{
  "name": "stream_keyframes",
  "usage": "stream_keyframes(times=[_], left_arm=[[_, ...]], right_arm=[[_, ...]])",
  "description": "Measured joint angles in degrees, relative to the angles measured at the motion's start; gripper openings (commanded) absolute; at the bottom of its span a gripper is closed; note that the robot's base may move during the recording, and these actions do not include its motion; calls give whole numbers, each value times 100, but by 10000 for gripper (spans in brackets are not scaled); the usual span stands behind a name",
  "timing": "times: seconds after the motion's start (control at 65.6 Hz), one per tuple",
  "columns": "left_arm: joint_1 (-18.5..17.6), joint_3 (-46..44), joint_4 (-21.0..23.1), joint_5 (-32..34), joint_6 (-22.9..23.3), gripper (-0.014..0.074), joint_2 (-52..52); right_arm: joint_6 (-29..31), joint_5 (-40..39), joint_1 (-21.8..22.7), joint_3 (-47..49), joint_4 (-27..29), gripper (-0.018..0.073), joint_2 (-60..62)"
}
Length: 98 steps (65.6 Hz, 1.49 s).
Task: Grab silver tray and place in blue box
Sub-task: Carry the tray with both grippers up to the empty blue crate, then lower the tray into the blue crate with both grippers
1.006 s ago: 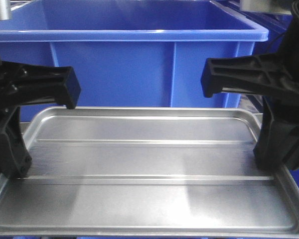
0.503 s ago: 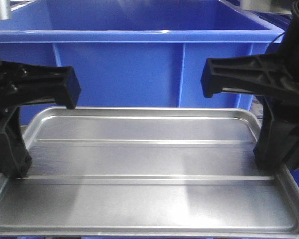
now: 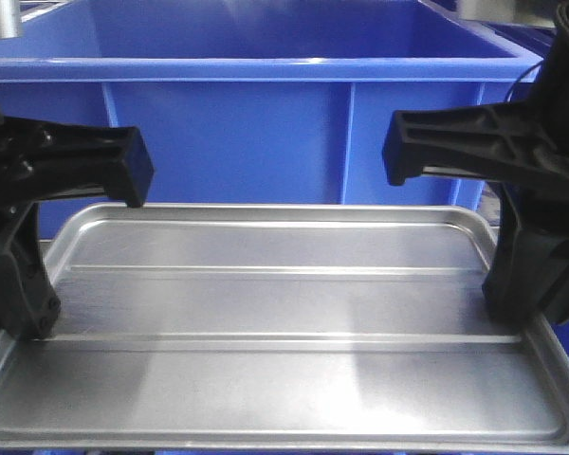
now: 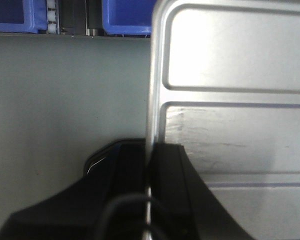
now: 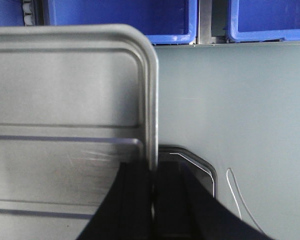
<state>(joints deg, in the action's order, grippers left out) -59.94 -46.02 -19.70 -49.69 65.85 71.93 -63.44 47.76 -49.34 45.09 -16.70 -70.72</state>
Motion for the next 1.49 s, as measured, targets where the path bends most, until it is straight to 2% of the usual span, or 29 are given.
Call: stream_keyframes(times=[0.442, 0.549, 0.853, 0.991, 1.158, 1.372, 1.494], left_arm=[[0, 0, -74, 36, 0, -7, 0], [138, -102, 154, 25, -201, -7, 0], [787, -1110, 175, -409, -1371, -7, 0], [1144, -1632, 286, -397, -1963, -7, 0], [1724, -2326, 602, -241, -2873, -7, 176], [2467, -3313, 861, -113, -3857, -6, 898], [2826, -3836, 1174, 10, -4411, -6, 1344]], right_arm=[[37, 17, 0, 0, 0, 56, 0], [109, 214, 0, 162, 0, 56, 0], [686, 831, 102, 1281, -204, 56, 0], [929, 837, 466, 1829, -241, 56, -45], [1521, 846, 935, 2664, -261, 56, -439], [2100, 849, 1328, 4026, -453, 56, -1357], [2347, 859, 1539, 4742, -534, 56, -1915]])
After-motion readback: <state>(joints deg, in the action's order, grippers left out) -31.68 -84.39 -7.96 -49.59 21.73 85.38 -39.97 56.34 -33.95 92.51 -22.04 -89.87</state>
